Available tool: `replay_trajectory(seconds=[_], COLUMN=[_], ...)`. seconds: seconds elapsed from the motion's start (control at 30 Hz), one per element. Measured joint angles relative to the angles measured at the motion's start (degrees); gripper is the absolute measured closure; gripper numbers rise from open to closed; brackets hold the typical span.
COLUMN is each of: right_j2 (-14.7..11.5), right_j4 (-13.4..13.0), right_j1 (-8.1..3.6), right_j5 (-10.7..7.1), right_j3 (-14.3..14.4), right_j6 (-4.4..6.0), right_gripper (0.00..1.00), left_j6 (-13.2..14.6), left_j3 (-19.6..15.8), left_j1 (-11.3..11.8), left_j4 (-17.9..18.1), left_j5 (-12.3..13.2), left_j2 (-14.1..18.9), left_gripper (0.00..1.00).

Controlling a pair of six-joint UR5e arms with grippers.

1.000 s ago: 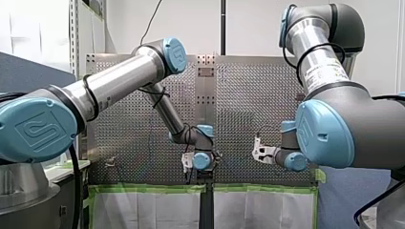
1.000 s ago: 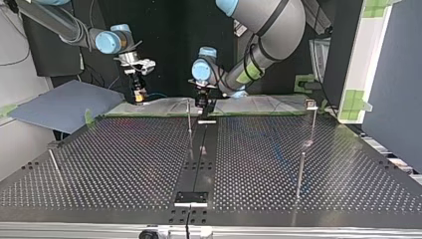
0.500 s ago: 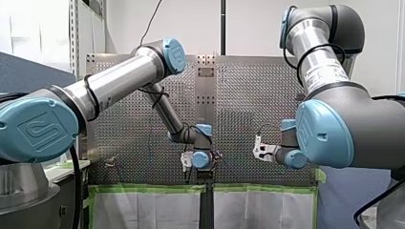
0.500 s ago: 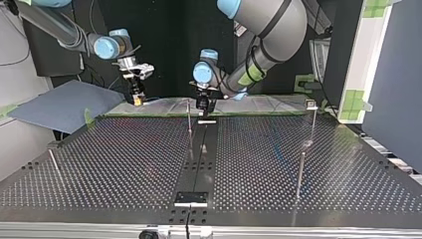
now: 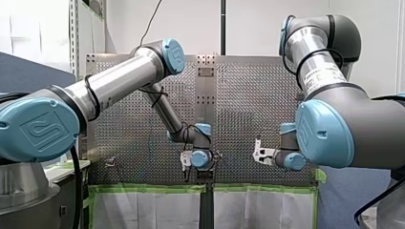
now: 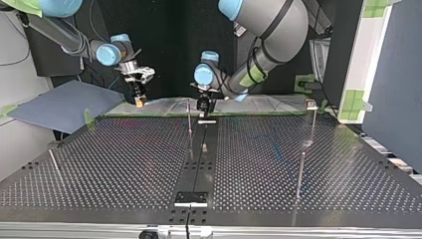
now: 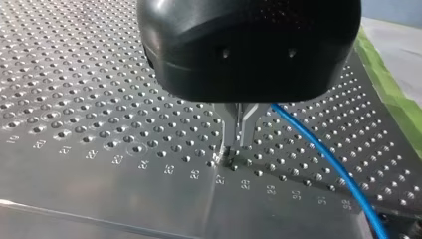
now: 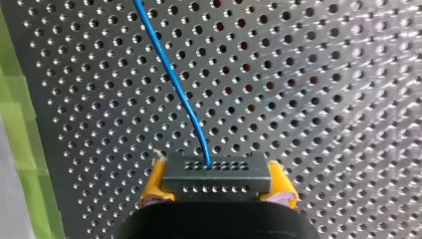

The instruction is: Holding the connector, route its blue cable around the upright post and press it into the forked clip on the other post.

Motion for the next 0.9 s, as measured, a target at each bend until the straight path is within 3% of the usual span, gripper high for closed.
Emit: replay_trajectory(seconds=[0.2, 0.5, 0.87, 0.9], right_j2=[0.59, 0.77, 0.92, 0.94], right_j4=[2.67, 4.13, 4.42, 4.46], right_j1=[-0.07, -0.15, -0.16, -0.16], right_j5=[-0.08, -0.51, -0.83, -0.9], right_j3=[-2.8, -6.57, -7.29, -7.3], right_j6=[-0.06, 0.14, 0.02, -0.01], right_gripper=[1.0, 1.0, 1.0, 1.0], left_j6=[0.12, 0.21, 0.41, 0.41], left_j3=[0.3, 0.31, 0.32, 0.32], left_j1=[0.11, 0.15, 0.16, 0.17], left_j4=[-0.22, -0.5, -0.94, -0.97], left_j5=[0.09, 0.11, -0.01, -0.03], left_j2=[-0.02, -0.01, 0.03, 0.03], left_gripper=[1.0, 1.0, 1.0, 0.93])
